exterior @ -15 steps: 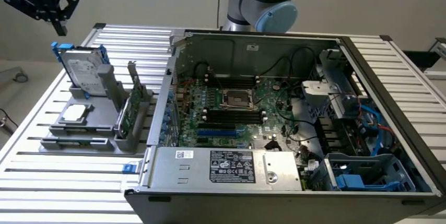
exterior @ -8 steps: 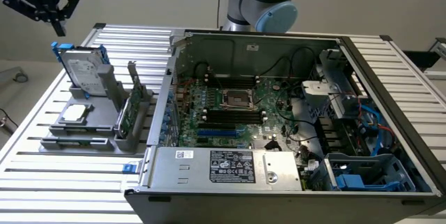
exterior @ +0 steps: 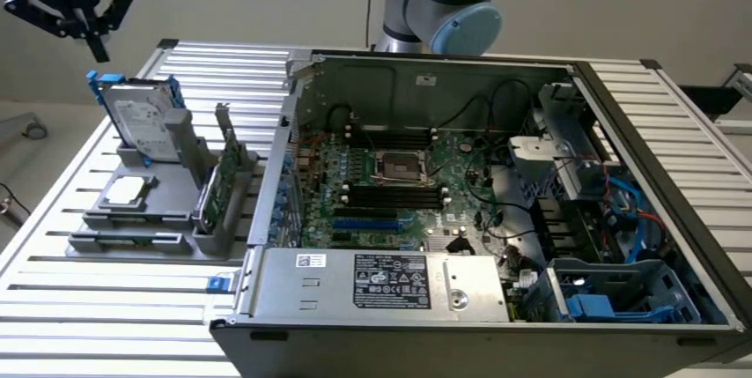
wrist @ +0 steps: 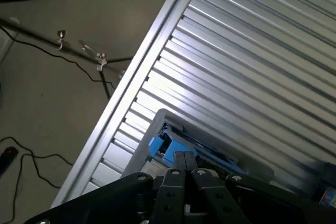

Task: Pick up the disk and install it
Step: 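Pick up the disk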

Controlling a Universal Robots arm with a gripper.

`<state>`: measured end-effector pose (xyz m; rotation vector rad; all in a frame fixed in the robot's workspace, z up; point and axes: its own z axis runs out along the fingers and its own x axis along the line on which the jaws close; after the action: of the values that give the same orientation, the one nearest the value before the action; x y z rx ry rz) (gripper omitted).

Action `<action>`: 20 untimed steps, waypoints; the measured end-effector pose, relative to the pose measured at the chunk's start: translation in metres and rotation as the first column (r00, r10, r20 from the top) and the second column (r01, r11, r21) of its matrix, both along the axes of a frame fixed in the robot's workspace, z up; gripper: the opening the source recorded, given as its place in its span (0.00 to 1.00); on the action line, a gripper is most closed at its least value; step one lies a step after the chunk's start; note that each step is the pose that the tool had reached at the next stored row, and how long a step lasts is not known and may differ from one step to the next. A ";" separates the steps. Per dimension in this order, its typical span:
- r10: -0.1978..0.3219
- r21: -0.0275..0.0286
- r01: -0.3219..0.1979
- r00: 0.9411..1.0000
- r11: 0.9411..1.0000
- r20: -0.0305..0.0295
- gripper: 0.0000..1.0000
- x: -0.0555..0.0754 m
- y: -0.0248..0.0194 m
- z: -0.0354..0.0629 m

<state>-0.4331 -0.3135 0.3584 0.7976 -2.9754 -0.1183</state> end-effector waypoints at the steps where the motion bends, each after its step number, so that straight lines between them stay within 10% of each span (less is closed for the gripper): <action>1: 0.017 0.000 -0.017 1.000 1.000 0.005 0.11 0.000 0.0000 -0.0002; 7: 0.113 -0.003 -0.113 0.992 0.994 0.047 0.11 0.000 0.0000 -0.0024; 14: 0.238 -0.003 -0.238 0.970 0.971 0.052 0.11 0.000 0.0000 -0.0032; 20: 0.343 -0.004 -0.343 0.938 0.939 0.053 0.11 0.000 0.0000 -0.0040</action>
<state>-0.4331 -0.3135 0.3544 1.3227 -2.8270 -0.0890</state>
